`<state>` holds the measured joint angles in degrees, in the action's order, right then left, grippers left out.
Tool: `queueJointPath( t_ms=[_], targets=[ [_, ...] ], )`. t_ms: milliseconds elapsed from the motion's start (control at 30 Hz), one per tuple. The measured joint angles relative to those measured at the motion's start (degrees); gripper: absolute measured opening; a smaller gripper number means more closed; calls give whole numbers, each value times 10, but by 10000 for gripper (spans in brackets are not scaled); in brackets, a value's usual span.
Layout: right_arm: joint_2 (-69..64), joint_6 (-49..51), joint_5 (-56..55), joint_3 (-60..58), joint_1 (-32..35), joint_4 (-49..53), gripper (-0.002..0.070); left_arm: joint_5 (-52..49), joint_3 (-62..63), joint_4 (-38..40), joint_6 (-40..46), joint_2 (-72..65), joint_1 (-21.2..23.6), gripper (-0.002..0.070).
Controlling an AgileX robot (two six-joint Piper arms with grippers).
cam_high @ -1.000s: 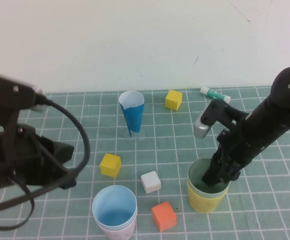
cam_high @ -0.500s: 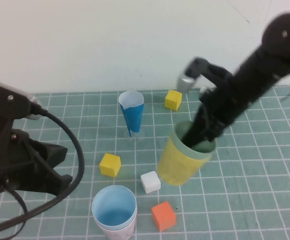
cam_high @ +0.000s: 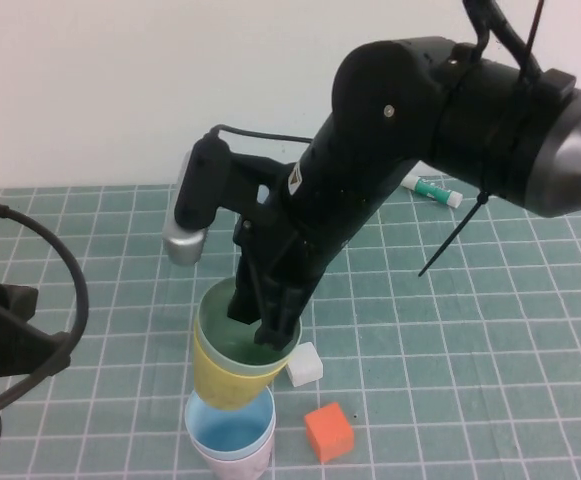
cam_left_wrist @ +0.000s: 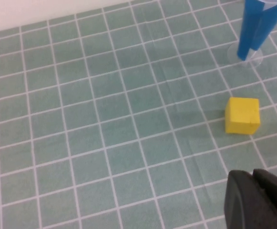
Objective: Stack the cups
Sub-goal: Place the yellow cup on the blue cup
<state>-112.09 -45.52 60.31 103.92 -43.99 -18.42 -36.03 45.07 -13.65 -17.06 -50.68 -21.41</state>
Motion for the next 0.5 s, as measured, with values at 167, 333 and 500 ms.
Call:
queueJointPath(
  t_ms=[167,333,500],
  targets=[
    [-31,4,1,1,0,1,47,-4,0,-7,-3,1,0,0],
    [-73,5,4,1,0,1,47,-6,0,-7,-3,1,0,0],
    [-82,5,-1,1,0,-7,90,-6,0,-7,-1,1,0,0]
  ],
)
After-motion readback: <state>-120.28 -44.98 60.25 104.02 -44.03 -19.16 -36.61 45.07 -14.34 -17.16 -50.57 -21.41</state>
